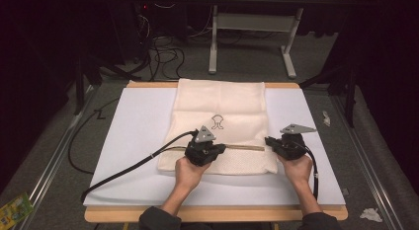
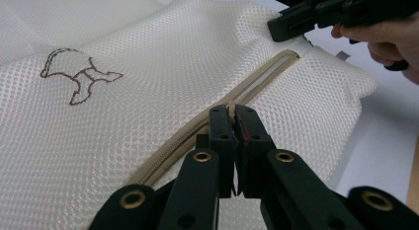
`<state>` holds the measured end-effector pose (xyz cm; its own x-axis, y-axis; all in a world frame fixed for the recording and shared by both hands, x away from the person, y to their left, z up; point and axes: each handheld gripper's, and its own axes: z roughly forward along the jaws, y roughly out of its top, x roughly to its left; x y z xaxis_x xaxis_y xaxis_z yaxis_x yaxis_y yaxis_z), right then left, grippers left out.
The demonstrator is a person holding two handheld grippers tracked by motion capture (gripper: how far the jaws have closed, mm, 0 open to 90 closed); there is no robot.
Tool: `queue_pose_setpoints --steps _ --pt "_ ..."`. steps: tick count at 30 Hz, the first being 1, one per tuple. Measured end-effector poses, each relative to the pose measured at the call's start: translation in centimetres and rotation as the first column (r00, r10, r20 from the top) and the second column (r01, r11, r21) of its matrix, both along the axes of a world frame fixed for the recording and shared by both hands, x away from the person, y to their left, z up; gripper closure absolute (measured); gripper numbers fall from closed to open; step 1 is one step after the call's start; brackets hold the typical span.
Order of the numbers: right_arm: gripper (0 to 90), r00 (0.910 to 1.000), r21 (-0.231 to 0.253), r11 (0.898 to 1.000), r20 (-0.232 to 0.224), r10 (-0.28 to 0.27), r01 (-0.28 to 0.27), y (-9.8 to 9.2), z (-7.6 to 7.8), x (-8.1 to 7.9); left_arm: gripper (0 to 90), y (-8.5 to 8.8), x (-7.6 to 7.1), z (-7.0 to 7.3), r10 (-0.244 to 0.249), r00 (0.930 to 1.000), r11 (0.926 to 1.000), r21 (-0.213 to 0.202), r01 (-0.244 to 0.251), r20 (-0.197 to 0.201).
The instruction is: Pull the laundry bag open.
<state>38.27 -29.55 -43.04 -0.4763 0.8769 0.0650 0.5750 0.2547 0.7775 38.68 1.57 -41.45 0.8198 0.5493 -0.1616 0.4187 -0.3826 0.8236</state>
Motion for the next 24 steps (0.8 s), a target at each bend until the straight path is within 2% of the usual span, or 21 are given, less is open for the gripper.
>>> queue_pose_setpoints --steps 7,11,15,19,20,22,24 --pt "89.4 1.0000 0.001 1.000 -0.005 0.006 -0.006 0.0 -0.3 0.4 87.3 0.5 0.1 -0.5 0.005 1.0000 1.0000 0.006 -0.005 -0.002" --pt "89.4 0.9999 0.003 1.000 -0.012 0.002 -0.002 -0.1 -0.2 0.6 87.3 0.7 0.5 -0.2 0.012 0.9999 0.9998 -0.018 -0.012 -0.012" --pt "89.4 1.0000 -0.002 1.000 -0.005 0.005 -0.005 0.0 0.2 0.6 87.3 1.0 0.2 -0.3 0.019 0.9998 0.9997 -0.012 -0.019 0.003" --pt "89.4 1.0000 -0.008 1.000 -0.009 0.000 0.000 0.2 0.0 0.8 87.3 1.2 0.3 -0.4 0.023 0.9997 0.9995 -0.020 -0.023 -0.005" --pt "89.4 0.9999 -0.018 1.000 -0.011 -0.003 0.002 0.3 0.0 0.8 87.3 1.3 0.2 -0.4 0.027 0.9996 0.9994 -0.022 -0.027 -0.004" --pt "89.4 1.0000 -0.067 0.998 -0.007 -0.001 0.001 0.6 0.2 1.0 87.3 1.6 0.2 -0.5 0.032 0.9995 0.9992 -0.023 -0.032 -0.008" --pt "89.3 1.0000 -0.073 0.997 0.007 0.004 -0.003 0.9 0.3 1.1 87.3 1.8 0.2 -0.5 0.038 0.9992 0.9992 -0.011 -0.038 -0.013"
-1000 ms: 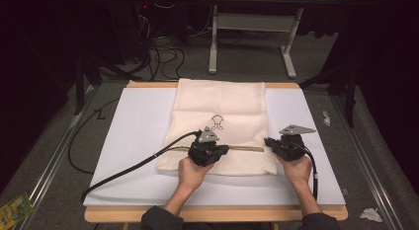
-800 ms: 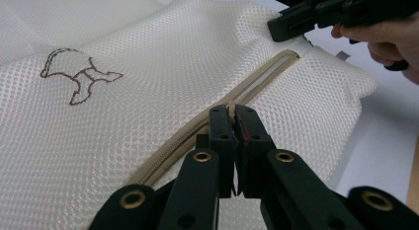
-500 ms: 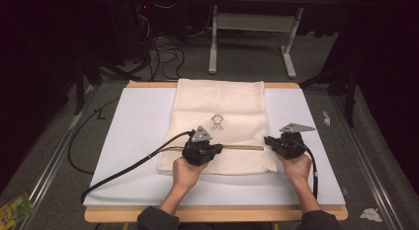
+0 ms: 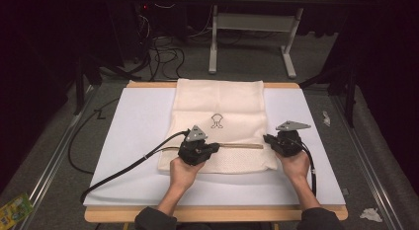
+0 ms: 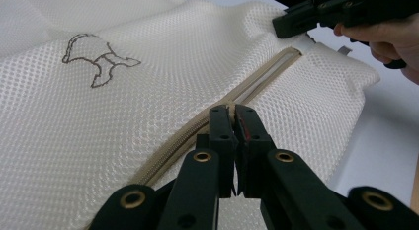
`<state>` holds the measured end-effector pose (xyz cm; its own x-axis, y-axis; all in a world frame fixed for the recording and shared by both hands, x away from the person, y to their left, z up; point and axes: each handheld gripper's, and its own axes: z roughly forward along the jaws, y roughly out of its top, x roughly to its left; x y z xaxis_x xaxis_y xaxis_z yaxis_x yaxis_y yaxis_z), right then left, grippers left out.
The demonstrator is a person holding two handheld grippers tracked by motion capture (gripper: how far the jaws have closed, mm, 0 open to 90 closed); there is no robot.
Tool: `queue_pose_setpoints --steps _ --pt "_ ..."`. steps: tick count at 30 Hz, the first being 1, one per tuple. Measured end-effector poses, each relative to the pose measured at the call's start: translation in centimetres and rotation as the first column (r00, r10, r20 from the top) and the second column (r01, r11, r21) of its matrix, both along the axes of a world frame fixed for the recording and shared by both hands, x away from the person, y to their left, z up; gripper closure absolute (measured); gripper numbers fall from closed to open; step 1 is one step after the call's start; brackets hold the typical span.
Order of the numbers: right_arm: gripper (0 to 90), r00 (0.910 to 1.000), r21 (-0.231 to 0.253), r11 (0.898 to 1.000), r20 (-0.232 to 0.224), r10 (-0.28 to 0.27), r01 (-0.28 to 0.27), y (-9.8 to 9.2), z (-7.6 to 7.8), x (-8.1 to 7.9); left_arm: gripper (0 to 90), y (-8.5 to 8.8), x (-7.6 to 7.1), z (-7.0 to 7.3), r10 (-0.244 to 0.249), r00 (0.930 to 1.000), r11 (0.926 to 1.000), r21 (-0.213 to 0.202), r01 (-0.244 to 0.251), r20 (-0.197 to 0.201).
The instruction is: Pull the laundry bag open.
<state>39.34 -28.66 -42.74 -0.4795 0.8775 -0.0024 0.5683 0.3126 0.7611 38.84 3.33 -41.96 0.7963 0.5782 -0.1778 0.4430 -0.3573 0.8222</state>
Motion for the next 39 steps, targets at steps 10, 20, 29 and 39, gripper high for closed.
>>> queue_pose_setpoints --steps 10,20,29,39 --pt "89.3 0.9999 0.030 0.999 0.009 0.015 -0.015 -0.1 -0.2 0.1 87.3 0.2 0.1 0.1 0.020 0.9998 0.9998 -0.004 -0.020 -0.008" --pt "89.3 1.0000 0.037 0.999 0.005 0.007 -0.007 -0.1 -0.2 0.1 87.3 1.1 0.2 0.2 0.032 0.9995 0.9991 -0.027 -0.032 -0.003" --pt "89.3 0.9999 0.039 0.999 0.013 0.011 -0.011 -0.2 0.0 -0.1 87.3 1.3 0.2 0.4 0.031 0.9995 0.9990 -0.033 -0.031 -0.001" --pt "89.3 0.9993 0.020 1.000 0.030 0.023 -0.024 0.0 0.3 -0.8 87.3 1.9 0.1 0.6 0.035 0.9992 0.9987 -0.037 -0.035 0.017"
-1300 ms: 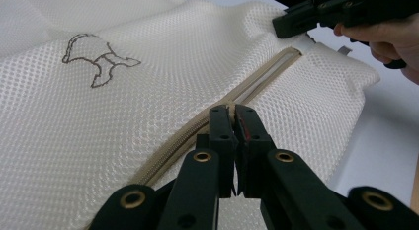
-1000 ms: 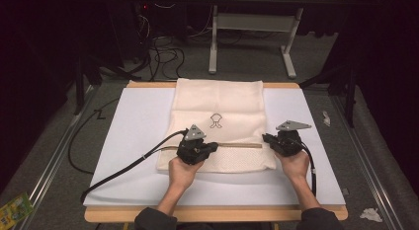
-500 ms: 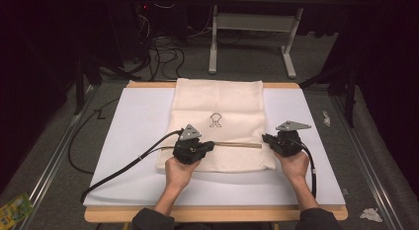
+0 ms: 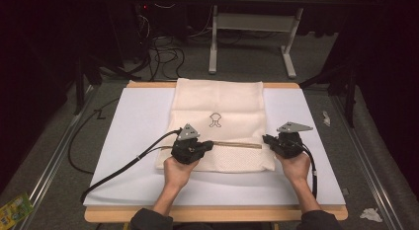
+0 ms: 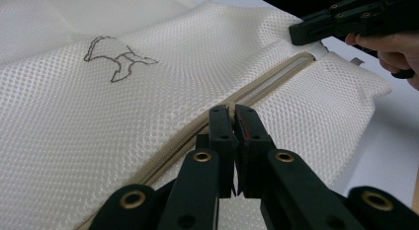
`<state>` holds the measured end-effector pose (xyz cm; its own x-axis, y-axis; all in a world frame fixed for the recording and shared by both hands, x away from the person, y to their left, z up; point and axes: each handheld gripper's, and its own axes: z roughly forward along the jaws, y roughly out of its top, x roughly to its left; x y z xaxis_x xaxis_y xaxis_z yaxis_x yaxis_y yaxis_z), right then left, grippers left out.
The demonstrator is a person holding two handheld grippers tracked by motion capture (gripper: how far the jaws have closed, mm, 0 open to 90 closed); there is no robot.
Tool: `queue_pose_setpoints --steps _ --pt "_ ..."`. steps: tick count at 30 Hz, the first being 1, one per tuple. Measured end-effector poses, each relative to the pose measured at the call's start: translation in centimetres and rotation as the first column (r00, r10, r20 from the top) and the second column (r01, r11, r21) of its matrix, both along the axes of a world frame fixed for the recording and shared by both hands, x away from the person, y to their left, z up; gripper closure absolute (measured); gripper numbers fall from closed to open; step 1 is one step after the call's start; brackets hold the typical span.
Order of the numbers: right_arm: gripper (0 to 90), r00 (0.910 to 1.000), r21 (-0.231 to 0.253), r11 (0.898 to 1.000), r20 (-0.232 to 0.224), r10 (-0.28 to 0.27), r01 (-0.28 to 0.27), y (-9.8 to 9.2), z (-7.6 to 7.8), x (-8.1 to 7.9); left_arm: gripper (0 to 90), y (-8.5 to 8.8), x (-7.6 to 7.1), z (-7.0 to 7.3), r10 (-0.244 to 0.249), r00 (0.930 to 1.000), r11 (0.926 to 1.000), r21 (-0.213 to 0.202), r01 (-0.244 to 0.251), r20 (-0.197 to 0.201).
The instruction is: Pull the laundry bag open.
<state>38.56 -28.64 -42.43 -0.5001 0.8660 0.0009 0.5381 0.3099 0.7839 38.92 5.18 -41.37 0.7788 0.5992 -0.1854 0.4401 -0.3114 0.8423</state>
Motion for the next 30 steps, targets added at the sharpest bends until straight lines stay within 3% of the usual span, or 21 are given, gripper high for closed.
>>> queue_pose_setpoints --steps 21,30 --pt "89.4 0.9999 0.021 1.000 -0.005 -0.016 0.016 -0.5 0.2 0.0 87.3 1.5 0.1 0.3 0.017 0.9998 0.9997 -0.015 -0.017 0.003" --pt "89.3 0.9998 0.026 1.000 -0.011 -0.016 0.016 -0.8 0.3 0.1 87.3 2.1 0.0 0.5 0.025 0.9996 0.9997 -0.004 -0.025 0.008"
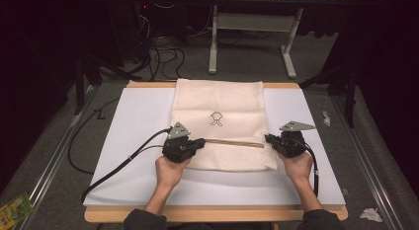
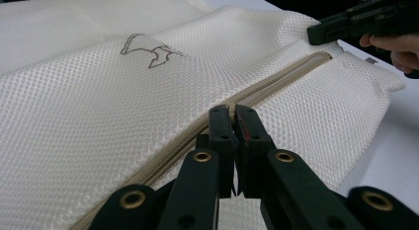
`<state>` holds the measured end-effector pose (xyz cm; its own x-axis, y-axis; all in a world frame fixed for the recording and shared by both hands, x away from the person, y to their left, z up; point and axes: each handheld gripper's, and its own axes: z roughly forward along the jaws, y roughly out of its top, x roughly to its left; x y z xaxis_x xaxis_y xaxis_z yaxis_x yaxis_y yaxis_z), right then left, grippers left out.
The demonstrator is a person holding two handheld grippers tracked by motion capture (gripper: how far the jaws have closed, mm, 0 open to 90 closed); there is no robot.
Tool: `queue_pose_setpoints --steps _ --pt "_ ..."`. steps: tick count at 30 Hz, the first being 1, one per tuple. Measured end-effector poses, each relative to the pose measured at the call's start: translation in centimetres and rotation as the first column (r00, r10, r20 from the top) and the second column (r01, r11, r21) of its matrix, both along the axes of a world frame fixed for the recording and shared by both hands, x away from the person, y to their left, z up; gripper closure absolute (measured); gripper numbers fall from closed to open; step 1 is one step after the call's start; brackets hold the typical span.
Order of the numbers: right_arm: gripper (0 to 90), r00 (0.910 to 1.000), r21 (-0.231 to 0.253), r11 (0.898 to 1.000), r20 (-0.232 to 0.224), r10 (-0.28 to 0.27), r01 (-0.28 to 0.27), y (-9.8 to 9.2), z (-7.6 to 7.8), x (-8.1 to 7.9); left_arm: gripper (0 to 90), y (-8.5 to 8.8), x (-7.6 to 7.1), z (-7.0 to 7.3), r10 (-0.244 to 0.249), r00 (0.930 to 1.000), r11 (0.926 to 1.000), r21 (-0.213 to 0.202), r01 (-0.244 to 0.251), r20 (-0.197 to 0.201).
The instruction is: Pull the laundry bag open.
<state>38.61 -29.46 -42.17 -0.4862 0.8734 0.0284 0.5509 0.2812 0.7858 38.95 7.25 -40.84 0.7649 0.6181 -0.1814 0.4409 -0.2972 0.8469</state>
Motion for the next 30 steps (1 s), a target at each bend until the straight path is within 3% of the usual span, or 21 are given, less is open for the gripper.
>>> queue_pose_setpoints --steps 6,10,13,18,30 --pt "89.4 1.0000 0.011 1.000 0.000 -0.007 0.007 -0.2 0.0 0.0 87.3 0.1 0.1 -0.1 0.000 1.0000 1.0000 -0.005 0.000 -0.006" --pt "89.4 1.0000 -0.020 1.000 -0.002 -0.003 0.003 -0.2 0.3 -0.2 87.3 0.6 -0.1 -0.2 0.006 1.0000 0.9999 0.011 -0.006 0.006" --pt "89.4 0.9997 -0.017 1.000 -0.021 -0.009 0.008 -0.5 0.0 0.2 87.3 1.2 0.1 -0.6 0.021 0.9997 0.9997 -0.011 -0.021 -0.016" --pt "89.4 1.0000 -0.013 1.000 -0.003 -0.008 0.008 -0.3 0.1 0.0 87.3 1.6 0.1 -0.3 0.024 0.9997 0.9996 -0.014 -0.024 -0.004" --pt "89.4 0.9998 0.005 1.000 -0.008 -0.021 0.021 -0.8 0.0 0.1 87.3 2.9 0.1 0.0 0.057 0.9984 0.9980 -0.026 -0.057 0.004"
